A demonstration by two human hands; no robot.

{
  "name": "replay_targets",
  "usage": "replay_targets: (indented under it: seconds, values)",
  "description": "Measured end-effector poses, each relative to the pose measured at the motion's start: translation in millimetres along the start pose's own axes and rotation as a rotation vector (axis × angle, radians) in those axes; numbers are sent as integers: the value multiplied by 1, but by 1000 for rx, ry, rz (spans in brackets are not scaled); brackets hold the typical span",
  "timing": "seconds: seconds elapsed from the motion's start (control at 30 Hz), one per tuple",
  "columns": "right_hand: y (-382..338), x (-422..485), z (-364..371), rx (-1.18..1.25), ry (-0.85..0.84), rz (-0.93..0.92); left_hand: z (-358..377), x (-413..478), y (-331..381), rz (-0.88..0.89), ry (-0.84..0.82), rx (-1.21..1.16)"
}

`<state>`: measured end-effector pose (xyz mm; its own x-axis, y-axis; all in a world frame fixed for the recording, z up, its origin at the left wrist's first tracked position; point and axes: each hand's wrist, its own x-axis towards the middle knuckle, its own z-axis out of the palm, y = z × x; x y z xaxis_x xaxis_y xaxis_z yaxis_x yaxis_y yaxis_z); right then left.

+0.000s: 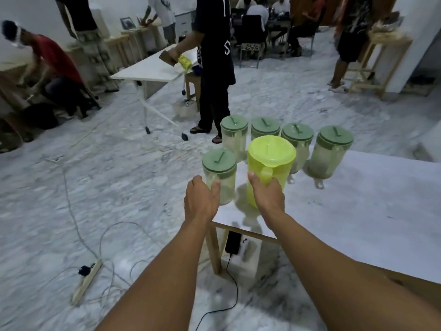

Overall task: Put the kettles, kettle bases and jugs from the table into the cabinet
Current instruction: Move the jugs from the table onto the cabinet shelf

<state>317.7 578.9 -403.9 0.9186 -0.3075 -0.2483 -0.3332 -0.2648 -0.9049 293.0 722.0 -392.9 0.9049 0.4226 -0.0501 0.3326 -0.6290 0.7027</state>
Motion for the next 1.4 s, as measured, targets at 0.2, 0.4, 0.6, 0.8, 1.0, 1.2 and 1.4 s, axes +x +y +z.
replay_targets:
  seconds: [0.2, 0.4, 0.6, 0.8, 1.0, 1.2, 1.4]
  values:
    - [3, 13, 33, 246, 318, 12, 23, 50, -22, -100, -223, -229]
    - [-1, 21, 40, 346, 411, 27, 40, 62, -26, -49, -262, -359]
    - [-8, 8, 30, 405, 455, 70, 48, 58, -13, 49, -332, -477]
    - [-15, -32, -37, 482, 561, 65, 38, 20, 37, 109, -325, -583]
    - [-23, -97, -154, 441, 809, -24, 30, -72, 130, 224, -406, -726]
    - [-11, -185, -292, 380, 1154, -78, 43, -197, 225, 296, -635, -855]
    - [-4, -284, -416, 262, 1566, -59, 60, -330, 313, 434, -876, -874]
